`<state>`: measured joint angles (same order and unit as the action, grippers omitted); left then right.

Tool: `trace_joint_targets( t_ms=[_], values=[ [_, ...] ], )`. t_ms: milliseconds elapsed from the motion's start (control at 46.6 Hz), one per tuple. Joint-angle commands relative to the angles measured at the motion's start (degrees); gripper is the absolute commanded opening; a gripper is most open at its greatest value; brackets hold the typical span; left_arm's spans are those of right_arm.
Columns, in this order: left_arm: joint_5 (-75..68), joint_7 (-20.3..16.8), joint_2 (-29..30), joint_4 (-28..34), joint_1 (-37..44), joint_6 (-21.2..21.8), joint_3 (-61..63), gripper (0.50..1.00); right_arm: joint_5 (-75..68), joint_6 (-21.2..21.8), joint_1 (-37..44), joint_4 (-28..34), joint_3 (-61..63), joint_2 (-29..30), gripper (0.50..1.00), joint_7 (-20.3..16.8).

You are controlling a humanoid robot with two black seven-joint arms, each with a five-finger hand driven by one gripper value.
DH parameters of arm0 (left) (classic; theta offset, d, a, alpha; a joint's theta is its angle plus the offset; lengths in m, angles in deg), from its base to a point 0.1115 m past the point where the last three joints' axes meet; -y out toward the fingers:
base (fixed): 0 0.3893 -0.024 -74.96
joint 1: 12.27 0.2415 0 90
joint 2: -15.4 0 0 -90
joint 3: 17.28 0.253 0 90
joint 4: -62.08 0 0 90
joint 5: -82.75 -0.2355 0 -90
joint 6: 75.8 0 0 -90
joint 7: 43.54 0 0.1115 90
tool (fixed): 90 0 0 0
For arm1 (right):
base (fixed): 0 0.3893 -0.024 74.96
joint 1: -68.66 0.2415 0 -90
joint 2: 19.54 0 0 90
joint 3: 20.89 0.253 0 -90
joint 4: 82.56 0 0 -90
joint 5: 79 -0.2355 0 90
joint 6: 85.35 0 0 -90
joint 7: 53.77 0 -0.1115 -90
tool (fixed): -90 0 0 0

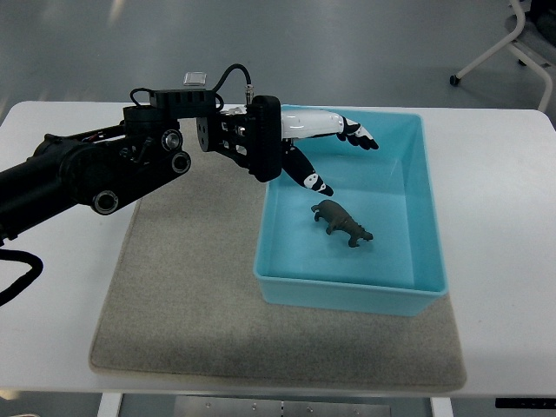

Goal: Place brown hippo in blue box with left hand

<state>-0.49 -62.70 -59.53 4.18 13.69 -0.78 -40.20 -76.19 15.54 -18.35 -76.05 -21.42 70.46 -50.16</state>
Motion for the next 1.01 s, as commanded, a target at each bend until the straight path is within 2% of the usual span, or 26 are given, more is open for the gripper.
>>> trace_joint_targets(
  t_ms=[0,408,644,686,729,858,901,987],
  values=[
    [0.0,0.0,0.1,1.9,-0.2,0.3,-0.5,0.857,0.0,0.0,0.0,0.0,0.0,0.0,0.936,0.0],
    [2.4,-0.1,1.4,7.9,-2.2,3.8,-1.4,0.863,0.0,0.0,0.0,0.0,0.0,0.0,0.936,0.0],
    [5.5,-0.1,1.7,15.7,-2.2,5.0,-2.0,0.881,0.0,0.0,0.0,0.0,0.0,0.0,0.936,0.0],
    [7.3,0.0,1.8,17.1,-2.2,5.6,-2.0,0.898,0.0,0.0,0.0,0.0,0.0,0.0,0.936,0.0],
    [9.2,-0.1,1.8,18.4,-2.1,6.0,-2.0,0.953,0.0,0.0,0.0,0.0,0.0,0.0,0.936,0.0],
    [14.8,0.0,1.8,21.9,-2.0,7.2,-2.0,0.966,0.0,0.0,0.0,0.0,0.0,0.0,0.936,0.0],
    [16.4,0.0,1.8,22.5,-1.7,7.9,-2.0,0.996,0.0,0.0,0.0,0.0,0.0,0.0,0.936,0.0],
    [20.8,0.0,1.8,22.7,-1.3,9.2,-2.0,0.996,0.0,0.0,0.0,0.0,0.0,0.0,0.936,0.0]
  ],
)
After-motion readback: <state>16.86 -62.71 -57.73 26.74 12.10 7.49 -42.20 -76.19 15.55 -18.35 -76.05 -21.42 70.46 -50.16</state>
